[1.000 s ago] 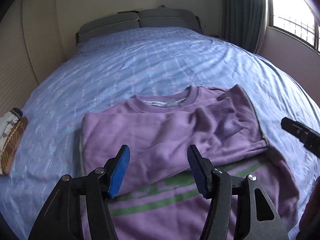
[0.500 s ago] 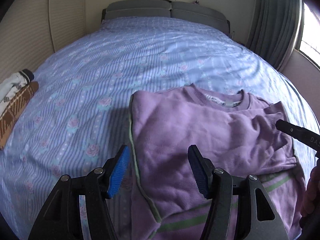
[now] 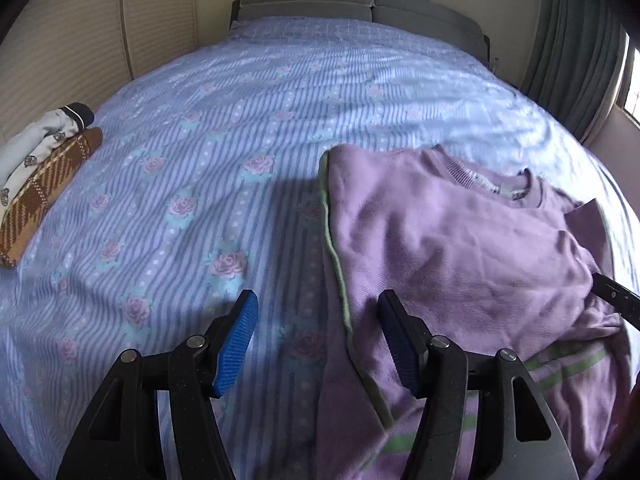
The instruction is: Fold small clothes
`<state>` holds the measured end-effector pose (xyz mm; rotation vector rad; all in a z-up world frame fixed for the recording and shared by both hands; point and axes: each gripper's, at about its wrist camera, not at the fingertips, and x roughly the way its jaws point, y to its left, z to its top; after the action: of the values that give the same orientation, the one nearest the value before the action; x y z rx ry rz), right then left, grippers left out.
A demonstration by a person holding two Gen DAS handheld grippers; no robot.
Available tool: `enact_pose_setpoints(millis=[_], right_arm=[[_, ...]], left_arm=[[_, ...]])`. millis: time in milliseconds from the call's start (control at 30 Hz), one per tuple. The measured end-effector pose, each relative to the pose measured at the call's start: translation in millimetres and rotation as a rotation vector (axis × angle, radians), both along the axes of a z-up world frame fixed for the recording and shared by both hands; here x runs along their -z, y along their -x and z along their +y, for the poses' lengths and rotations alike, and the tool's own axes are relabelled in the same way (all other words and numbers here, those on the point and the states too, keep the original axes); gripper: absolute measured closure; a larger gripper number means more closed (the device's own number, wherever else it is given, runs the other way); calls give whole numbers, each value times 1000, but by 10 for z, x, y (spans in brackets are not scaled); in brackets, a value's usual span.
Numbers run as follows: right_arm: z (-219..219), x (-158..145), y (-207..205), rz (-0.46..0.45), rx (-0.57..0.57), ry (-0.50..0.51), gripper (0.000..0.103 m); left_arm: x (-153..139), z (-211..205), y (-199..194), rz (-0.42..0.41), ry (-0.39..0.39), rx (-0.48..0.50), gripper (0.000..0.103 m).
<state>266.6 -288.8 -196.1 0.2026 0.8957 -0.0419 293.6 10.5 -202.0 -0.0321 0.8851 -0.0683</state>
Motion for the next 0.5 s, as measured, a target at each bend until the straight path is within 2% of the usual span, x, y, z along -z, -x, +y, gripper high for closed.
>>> enact_pose_setpoints(millis=[133,200,333,433,500], right_arm=[[139,-320,159,-125,-43,65,76],[232,-365,148,-145,-97,62,74],[328,-190,34,-79,-141,38,74],[258,77,15,3,-119,6,73],[187,144,36,-1,-117,-27,73]], left_arm=[[-198,-117,212,-75,3,50,42],[-236,-245,274,-90,-2,99,42],[-147,-372,264,-55,7,135,42],[-2,-349,219,-21,-22,114,41],[98,-273,179,4,-22,88,38]])
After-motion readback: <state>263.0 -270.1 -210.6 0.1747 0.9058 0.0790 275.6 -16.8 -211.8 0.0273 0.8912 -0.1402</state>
